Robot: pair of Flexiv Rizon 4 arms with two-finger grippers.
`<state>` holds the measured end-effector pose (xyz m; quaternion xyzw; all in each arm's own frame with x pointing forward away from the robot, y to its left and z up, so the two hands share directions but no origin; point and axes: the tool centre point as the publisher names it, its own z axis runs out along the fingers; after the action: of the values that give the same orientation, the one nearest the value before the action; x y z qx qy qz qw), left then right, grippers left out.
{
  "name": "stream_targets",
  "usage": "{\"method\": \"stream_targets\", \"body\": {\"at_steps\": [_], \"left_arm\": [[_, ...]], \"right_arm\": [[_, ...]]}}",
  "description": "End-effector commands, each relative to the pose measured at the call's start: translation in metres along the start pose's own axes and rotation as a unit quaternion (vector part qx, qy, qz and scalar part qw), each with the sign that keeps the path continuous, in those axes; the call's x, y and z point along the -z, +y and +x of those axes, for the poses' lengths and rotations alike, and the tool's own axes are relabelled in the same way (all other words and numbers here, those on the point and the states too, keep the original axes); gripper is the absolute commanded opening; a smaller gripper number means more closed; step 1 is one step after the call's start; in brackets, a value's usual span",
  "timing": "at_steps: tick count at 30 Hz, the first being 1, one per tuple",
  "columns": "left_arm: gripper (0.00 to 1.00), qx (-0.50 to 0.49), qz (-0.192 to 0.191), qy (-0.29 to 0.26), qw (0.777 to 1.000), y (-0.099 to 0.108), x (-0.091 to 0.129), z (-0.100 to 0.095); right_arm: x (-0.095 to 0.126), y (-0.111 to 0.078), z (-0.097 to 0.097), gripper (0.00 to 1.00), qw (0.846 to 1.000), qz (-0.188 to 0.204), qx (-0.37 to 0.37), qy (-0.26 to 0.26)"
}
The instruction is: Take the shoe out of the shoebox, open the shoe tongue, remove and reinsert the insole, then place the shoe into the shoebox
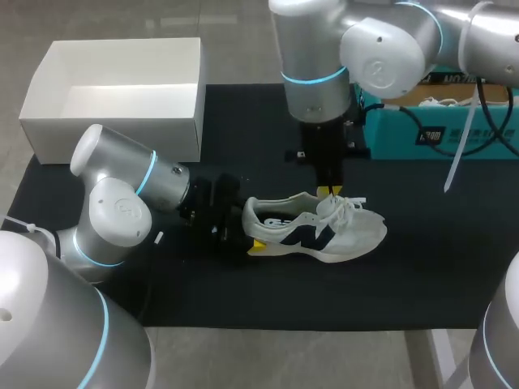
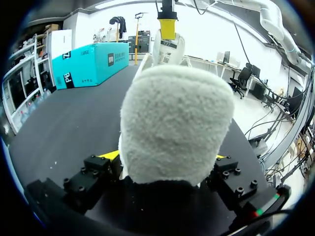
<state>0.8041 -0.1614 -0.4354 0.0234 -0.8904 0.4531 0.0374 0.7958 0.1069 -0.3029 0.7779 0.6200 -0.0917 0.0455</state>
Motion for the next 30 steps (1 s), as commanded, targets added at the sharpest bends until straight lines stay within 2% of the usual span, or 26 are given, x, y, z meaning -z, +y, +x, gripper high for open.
{"method": "stream_targets", "body": {"at_steps": [1,7,16,22,30], "left_arm": [[0.00,0.000,-0.002,0.001,1.000,0.004,0.000,-0.002],[0.00,0.000,-0.002,0.001,1.000,0.004,0.000,-0.002],[0.00,0.000,-0.002,0.001,1.000,0.004,0.000,-0.002],[0.00,0.000,-0.002,0.001,1.000,0.004,0.000,-0.002],[0.00,0.000,-0.002,0.001,1.000,0.004,0.000,-0.002]], "right_arm": [[-0.002,0.006,-0.027,0.00,1.000,-0.004,-0.025,0.019],[-0.008,0.014,-0.048,0.00,0.999,-0.007,-0.027,0.039],[-0.028,0.016,-0.052,0.00,0.999,0.003,-0.018,0.039],[-0.048,0.018,-0.062,0.00,0.998,0.022,-0.037,0.045],[-0.071,0.019,-0.064,0.00,0.997,0.034,-0.048,0.053]]}}
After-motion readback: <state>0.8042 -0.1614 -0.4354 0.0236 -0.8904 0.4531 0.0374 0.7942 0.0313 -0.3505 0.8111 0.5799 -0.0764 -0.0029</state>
